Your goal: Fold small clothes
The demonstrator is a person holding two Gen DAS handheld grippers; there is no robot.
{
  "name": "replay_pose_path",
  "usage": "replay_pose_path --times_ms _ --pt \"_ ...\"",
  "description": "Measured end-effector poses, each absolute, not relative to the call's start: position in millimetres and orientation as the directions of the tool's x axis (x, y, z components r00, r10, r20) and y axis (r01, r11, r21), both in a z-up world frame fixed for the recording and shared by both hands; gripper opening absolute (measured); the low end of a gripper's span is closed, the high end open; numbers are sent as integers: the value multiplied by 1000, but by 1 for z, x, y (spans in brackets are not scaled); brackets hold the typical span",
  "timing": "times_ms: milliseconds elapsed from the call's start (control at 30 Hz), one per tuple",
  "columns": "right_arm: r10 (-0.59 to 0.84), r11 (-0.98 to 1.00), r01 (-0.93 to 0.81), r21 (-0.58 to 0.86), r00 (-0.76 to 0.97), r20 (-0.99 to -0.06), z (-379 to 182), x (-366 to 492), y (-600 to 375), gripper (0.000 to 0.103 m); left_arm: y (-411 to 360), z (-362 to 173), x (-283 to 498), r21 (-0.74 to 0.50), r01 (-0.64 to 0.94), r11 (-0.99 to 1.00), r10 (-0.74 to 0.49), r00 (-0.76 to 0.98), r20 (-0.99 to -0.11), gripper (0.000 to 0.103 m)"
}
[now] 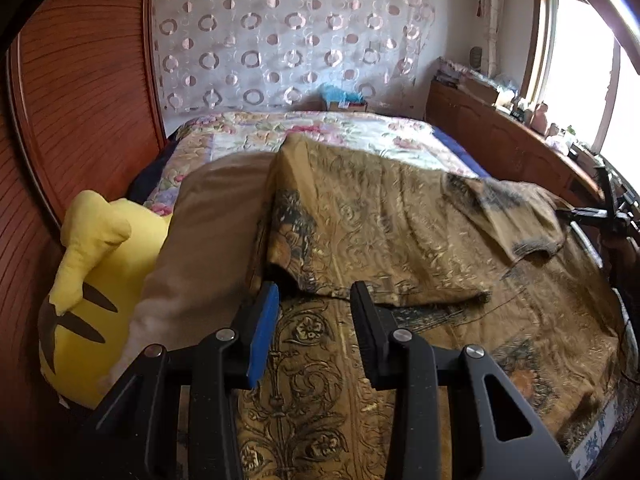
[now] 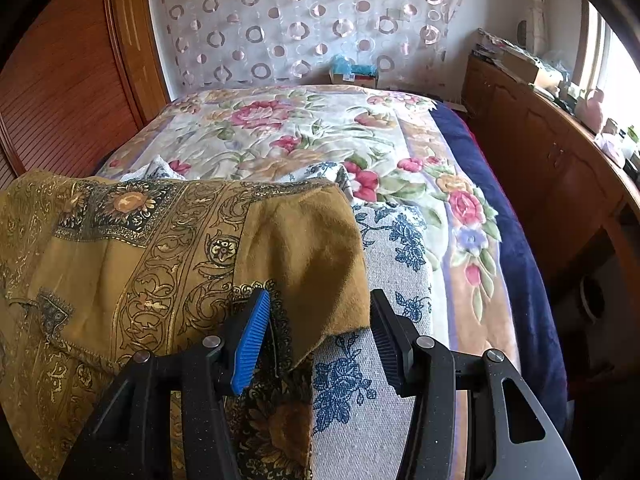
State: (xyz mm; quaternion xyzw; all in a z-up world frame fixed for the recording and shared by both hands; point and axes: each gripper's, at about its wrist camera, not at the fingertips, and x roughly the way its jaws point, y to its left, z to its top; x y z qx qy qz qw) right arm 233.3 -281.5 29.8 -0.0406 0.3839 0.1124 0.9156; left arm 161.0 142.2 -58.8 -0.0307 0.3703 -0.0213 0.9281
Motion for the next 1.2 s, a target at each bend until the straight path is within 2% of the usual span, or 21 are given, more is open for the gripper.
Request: replay_pose_path --times_ms 167,300,333,400,500,833,900,1200 --pt "176 971 -237 14 680 -712 29 234 -281 53 151 -61 181 -82 -17 996 -45 718 -694 39" --pt "173 971 -241 6 679 -713 29 234 -281 51 150 -54 191 -117 18 993 -92 734 -673 38" --pt "184 967 -255 8 676 -714 30 234 -279 46 147 -53 192 -116 29 993 -99 739 -666 30" --pt "196 958 -285 -7 676 -710 34 232 -274 15 142 -51 195 -111 50 993 -111 746 -657 16" --pt "212 945 -326 -31 681 -701 43 229 -268 4 141 -50 202 -113 50 992 -112 746 -657 6" --pt "349 914 -403 43 727 -592 100 198 -272 2 137 9 173 -131 69 989 -130 834 -536 2" --pt "341 912 -410 16 736 -585 105 187 -272 2 138 20 162 -128 68 989 -125 847 -516 2" --pt "403 903 -420 92 753 -520 114 127 -308 2 154 36 107 -146 37 989 -103 874 -476 2"
